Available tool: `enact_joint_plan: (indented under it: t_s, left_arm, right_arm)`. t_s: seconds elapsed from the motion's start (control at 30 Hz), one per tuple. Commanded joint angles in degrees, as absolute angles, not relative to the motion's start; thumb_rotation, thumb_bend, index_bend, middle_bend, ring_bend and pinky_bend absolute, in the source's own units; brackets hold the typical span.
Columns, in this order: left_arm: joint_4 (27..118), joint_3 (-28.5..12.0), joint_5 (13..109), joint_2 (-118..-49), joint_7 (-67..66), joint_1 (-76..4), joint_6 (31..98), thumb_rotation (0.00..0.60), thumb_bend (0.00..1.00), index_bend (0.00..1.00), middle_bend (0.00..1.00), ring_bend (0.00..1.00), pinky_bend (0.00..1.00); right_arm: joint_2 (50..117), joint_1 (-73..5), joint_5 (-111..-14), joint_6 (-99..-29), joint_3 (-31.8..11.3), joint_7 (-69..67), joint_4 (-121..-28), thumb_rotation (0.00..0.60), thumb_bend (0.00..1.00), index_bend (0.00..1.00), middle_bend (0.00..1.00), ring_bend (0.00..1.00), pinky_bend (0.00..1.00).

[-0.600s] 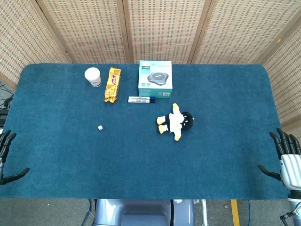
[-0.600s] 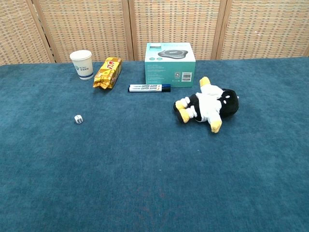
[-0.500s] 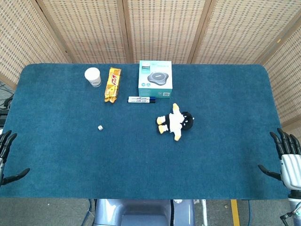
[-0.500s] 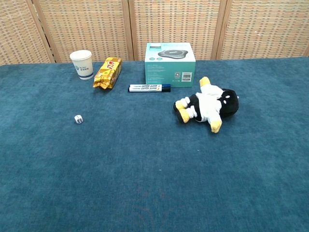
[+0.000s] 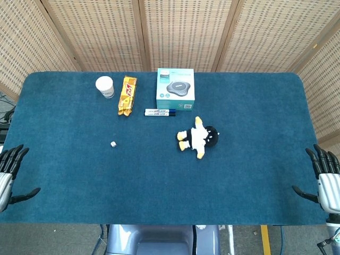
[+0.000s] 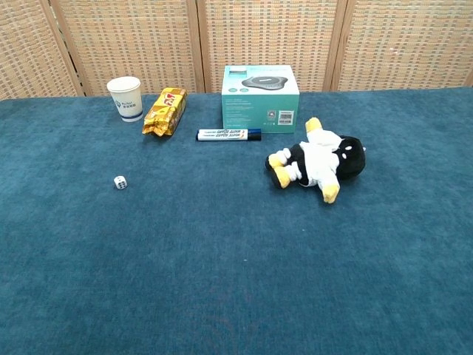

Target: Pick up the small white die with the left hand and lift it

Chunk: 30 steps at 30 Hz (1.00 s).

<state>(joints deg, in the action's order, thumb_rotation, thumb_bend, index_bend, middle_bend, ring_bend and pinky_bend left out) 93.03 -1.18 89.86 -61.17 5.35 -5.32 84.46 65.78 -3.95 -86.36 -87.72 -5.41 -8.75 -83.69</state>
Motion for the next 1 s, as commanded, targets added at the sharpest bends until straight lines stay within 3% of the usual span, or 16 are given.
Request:
enact_joint_plan:
  t_s: [0.03,0.13,0.47,1.0]
  left_arm:
    - [95.07,-5.05,86.41,-60.96,3.88,-13.42,73.73,0.600,0.14,0.04,0.00,0.00,0.00]
    - [93.67,-8.32,83.65,-63.26,2.90,-19.78,66.26,0.600,0.24,0.12,0.00,0.00,0.00]
    - [88.58,-12.60,71.11,-73.53,-7.55,-31.93,51.10,0.600,0.35,0.28,0.00,0.00,0.00]
    - [79.92,-12.04,52.49,-86.48,-24.46,-39.42,48.95,0.600,0.36,0.30,0.00,0.00,0.00]
  right_arm:
    - [65.74,-4.09,-86.09,-87.36,-5.47,-8.97,-83.59,0.600,0.00,0.01,0.00,0.00,0.00]
    - [65.69,-4.21,-85.53,-86.87,-5.67,-9.39,-83.44,0.600,0.00,0.01,0.00,0.00,0.00]
    - [65.59,-4.78,-84.98,-85.18,-5.67,-11.00,-82.72,0.600,0.00,0.01,0.00,0.00,0.00]
    - [65.42,-5.03,-84.87,-84.49,-5.61,-12.78,-81.95,0.600,0.00,0.01,0.00,0.00,0.00]
